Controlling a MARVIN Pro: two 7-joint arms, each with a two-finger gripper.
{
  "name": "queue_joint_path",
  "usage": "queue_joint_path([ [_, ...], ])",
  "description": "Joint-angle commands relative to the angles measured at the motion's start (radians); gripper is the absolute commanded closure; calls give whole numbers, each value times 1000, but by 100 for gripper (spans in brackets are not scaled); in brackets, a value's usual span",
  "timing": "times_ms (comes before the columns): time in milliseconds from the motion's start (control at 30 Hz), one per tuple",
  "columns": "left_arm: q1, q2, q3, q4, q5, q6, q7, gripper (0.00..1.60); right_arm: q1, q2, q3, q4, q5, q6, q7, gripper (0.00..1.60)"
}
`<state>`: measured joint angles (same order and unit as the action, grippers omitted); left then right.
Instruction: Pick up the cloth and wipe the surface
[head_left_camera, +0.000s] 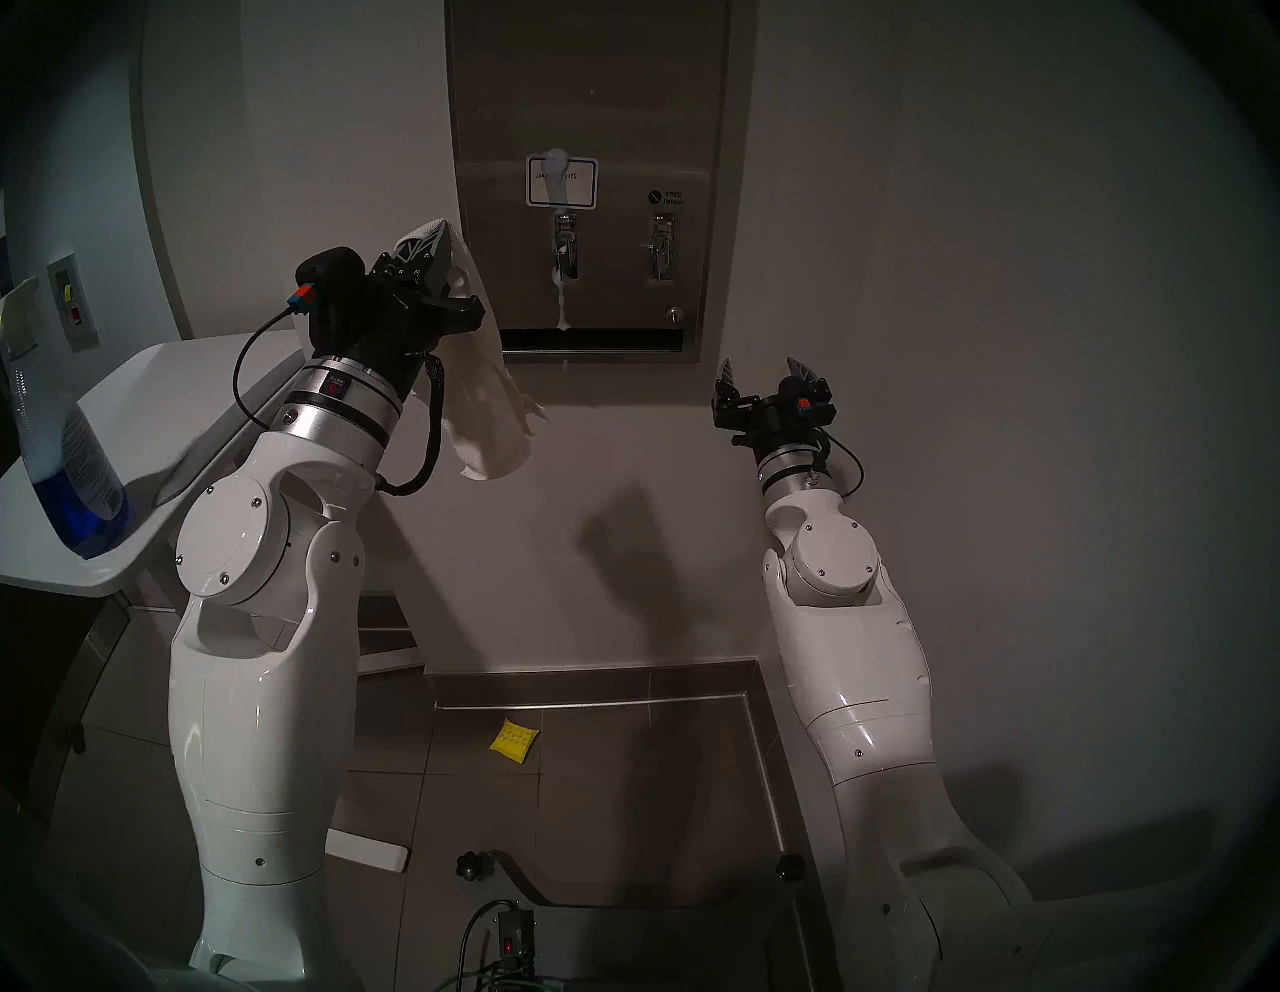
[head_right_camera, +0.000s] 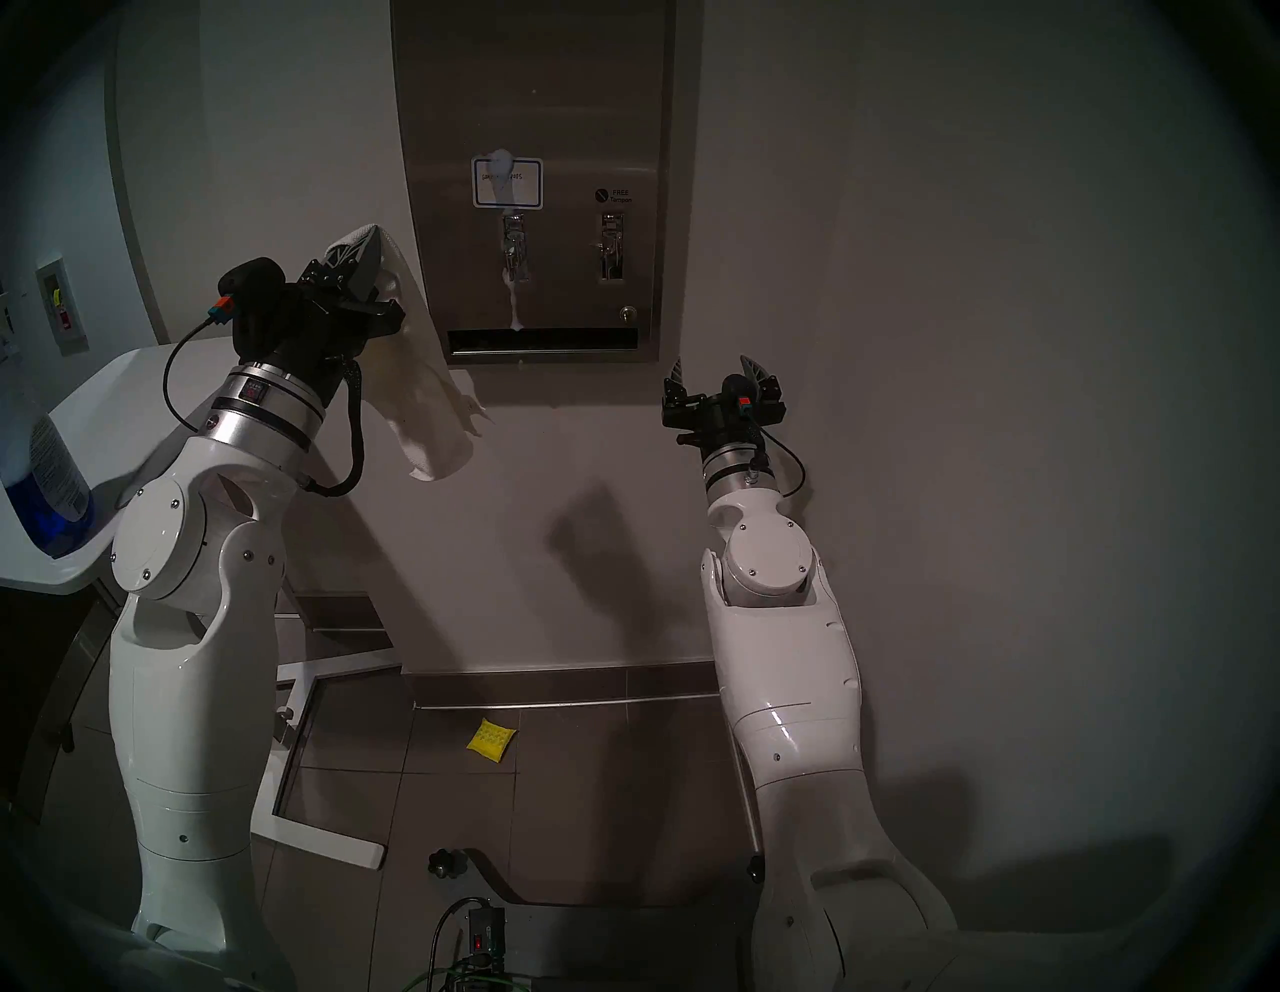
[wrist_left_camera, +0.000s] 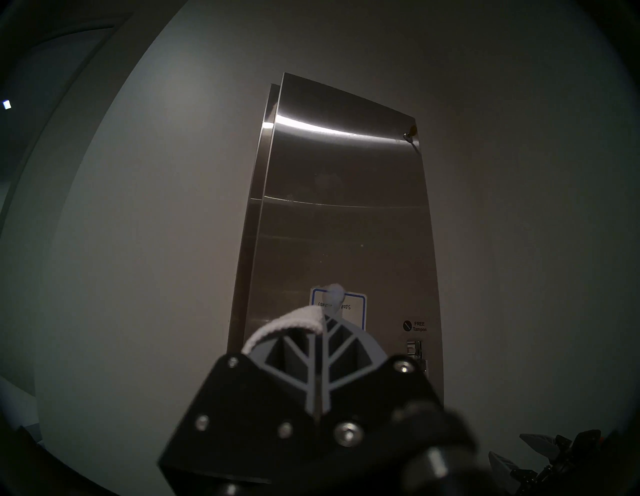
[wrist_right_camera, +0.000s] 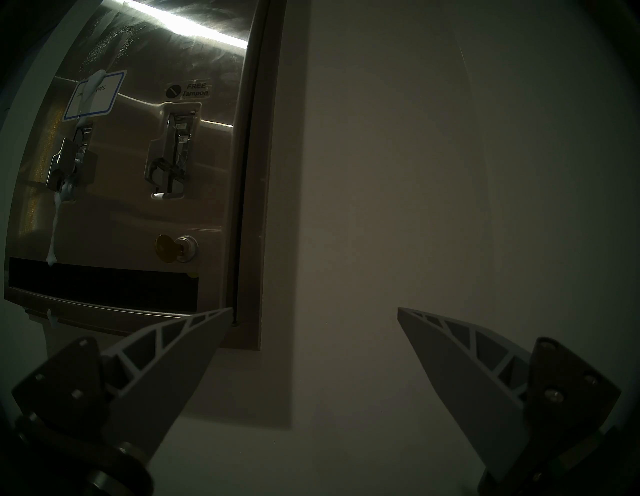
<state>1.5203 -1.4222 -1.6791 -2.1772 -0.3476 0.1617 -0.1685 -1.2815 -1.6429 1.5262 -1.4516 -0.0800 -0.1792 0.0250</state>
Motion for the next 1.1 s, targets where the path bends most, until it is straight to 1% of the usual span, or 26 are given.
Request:
queue_joint_path([
  [0, -44, -25, 19, -29, -2, 39, 39, 160, 31, -1, -1, -37, 1, -4, 1, 0],
  [333, -53, -33, 41, -34, -2, 48, 48, 160, 31, 1, -3, -37, 3, -5, -1, 0],
  [667, -60, -30, 43, -29, -3, 33, 46, 160, 31, 3, -5, -37, 5, -4, -3, 0],
  [833, -69, -35, 55, -29, -12, 12, 28, 160, 31, 5, -6, -36, 6, -5, -5, 0],
  [1067, -71, -35, 53, -28, -27, 9, 12, 160, 31, 7, -8, -37, 8, -4, -6, 0],
])
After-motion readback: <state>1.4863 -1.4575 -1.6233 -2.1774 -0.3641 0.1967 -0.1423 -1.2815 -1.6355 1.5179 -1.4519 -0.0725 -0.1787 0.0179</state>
